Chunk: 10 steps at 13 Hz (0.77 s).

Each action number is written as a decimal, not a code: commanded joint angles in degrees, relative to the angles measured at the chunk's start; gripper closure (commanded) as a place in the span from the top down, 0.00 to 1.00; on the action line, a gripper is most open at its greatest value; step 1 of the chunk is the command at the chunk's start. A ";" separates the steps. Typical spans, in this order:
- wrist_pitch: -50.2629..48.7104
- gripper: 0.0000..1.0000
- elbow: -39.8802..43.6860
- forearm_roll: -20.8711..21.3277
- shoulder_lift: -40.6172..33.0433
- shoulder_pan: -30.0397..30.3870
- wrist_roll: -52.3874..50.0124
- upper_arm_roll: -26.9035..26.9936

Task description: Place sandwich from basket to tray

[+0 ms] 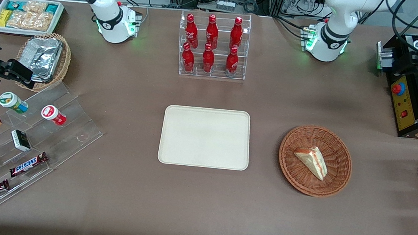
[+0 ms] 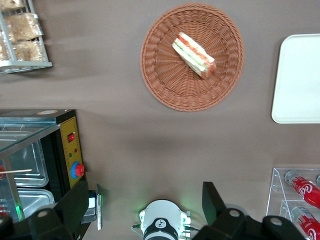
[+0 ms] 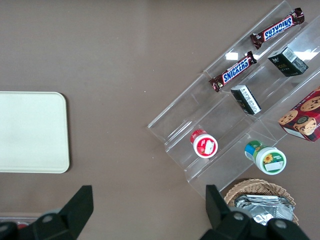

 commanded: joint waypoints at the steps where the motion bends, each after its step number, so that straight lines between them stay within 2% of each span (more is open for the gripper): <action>1: -0.13 1.00 -0.41 -1.54 -0.33 -0.35 1.28 1.70; 5: 3.37 1.00 -0.93 -1.55 5.54 0.44 -0.12 2.41; 7: 9.33 1.00 -3.21 -0.93 10.55 0.44 -9.47 2.94; 10: 25.38 1.00 -13.55 -1.10 12.24 0.36 -21.78 2.85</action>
